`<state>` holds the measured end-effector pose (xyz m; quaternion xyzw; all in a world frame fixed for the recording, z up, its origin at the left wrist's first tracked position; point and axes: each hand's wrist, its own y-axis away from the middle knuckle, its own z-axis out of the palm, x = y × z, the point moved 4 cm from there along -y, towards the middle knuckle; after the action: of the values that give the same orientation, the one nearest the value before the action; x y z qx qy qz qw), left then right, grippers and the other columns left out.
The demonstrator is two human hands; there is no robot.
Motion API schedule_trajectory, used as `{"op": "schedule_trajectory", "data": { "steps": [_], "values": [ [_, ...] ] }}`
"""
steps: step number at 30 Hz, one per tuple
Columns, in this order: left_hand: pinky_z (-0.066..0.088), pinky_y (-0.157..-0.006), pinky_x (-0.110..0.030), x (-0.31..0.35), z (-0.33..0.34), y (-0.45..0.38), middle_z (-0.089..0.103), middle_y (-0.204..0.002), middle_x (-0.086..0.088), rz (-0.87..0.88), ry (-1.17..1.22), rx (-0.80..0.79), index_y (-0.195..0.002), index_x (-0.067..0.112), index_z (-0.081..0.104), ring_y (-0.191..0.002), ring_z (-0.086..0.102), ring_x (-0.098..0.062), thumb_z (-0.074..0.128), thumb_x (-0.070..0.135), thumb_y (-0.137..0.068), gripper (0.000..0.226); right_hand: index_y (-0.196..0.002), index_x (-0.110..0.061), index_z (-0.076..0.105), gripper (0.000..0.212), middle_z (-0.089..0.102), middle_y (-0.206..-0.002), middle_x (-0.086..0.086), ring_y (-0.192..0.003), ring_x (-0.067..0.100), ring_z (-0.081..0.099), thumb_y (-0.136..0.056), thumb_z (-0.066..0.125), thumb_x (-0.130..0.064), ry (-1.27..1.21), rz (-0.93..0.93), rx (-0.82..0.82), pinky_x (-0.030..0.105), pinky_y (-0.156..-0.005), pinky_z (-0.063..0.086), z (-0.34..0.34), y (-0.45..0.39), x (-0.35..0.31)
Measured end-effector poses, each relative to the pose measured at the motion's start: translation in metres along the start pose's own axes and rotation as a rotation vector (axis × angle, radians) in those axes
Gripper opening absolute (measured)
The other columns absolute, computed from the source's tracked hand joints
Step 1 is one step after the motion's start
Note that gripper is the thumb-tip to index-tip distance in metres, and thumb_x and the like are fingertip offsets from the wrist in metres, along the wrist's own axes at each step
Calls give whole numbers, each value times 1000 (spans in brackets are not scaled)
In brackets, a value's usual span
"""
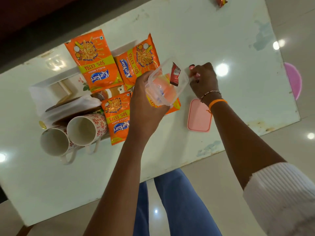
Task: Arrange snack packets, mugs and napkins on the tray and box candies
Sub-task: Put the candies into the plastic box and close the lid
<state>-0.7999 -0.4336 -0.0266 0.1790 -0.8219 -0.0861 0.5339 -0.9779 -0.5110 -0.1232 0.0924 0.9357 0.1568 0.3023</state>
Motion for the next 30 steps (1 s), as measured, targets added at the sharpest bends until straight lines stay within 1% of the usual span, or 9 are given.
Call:
{"op": "schedule_trajectory", "data": {
  "steps": [3,5,12,14,17,21,23,26,30],
  "values": [
    [39,-86,2,0,-3,-5,46,-128,9,-2,-3,-7,-132,15,39,-117,41,-1,83,12,-64,81,-92,-1,64,22,64,-91,7,-89,32,65,-79,47,4,-323,165,138,31,-76,53,-26,7,-4],
    [39,-85,3,1,-3,-8,44,-125,11,-5,-2,-14,-132,16,39,-117,42,-2,83,12,-65,80,-91,-3,64,18,63,-85,-1,-84,27,67,-82,48,0,-401,106,175,33,-74,56,-45,21,-21],
    [45,-90,-9,9,3,-17,48,-135,-1,-10,-14,-37,-133,14,40,-122,45,-10,82,14,-67,79,-100,-12,63,15,63,-96,-13,-76,-2,58,-88,54,-9,-355,-148,-109,2,-66,45,-61,66,-79],
    [42,-84,-1,13,6,-22,49,-135,-2,-12,1,-39,-133,12,40,-120,44,-9,83,14,-66,80,-105,-14,63,18,63,-101,-14,-81,-5,60,-90,53,-14,-406,-154,-133,5,-69,46,-68,56,-79],
    [39,-82,2,17,9,-26,50,-129,3,-5,31,-29,-132,13,41,-116,44,-6,83,13,-64,79,-104,-6,61,19,67,-105,1,-87,12,62,-90,47,-7,-440,-120,-41,23,-74,49,-78,17,-65],
    [43,-100,-16,20,15,-32,49,-130,4,-29,88,-27,-132,15,40,-121,45,-8,83,10,-63,82,-120,-8,55,34,55,-130,10,-109,20,56,-88,44,-3,-182,-55,110,25,-95,43,-81,-66,-43],
    [44,-104,-30,23,18,-34,49,-133,3,-37,99,-28,-133,17,40,-123,45,-10,83,9,-63,83,-135,-17,41,51,30,-149,10,-131,29,39,-87,43,-1,40,-47,30,28,-108,32,-71,-102,-39],
    [46,-104,-37,25,20,-37,48,-130,6,-21,118,-18,-131,20,40,-123,45,-11,83,10,-63,82,-144,-26,23,71,-4,-158,9,-144,35,7,-82,39,7,257,-46,-108,41,-113,28,-55,-134,-37],
    [46,-103,-40,27,21,-37,48,-128,10,-13,123,2,-128,25,41,-123,45,-10,83,12,-63,79,-145,-15,19,64,-3,-158,9,-145,36,-2,-87,42,-1,414,-45,-207,47,-116,23,-43,-149,-23]
  ]
}}
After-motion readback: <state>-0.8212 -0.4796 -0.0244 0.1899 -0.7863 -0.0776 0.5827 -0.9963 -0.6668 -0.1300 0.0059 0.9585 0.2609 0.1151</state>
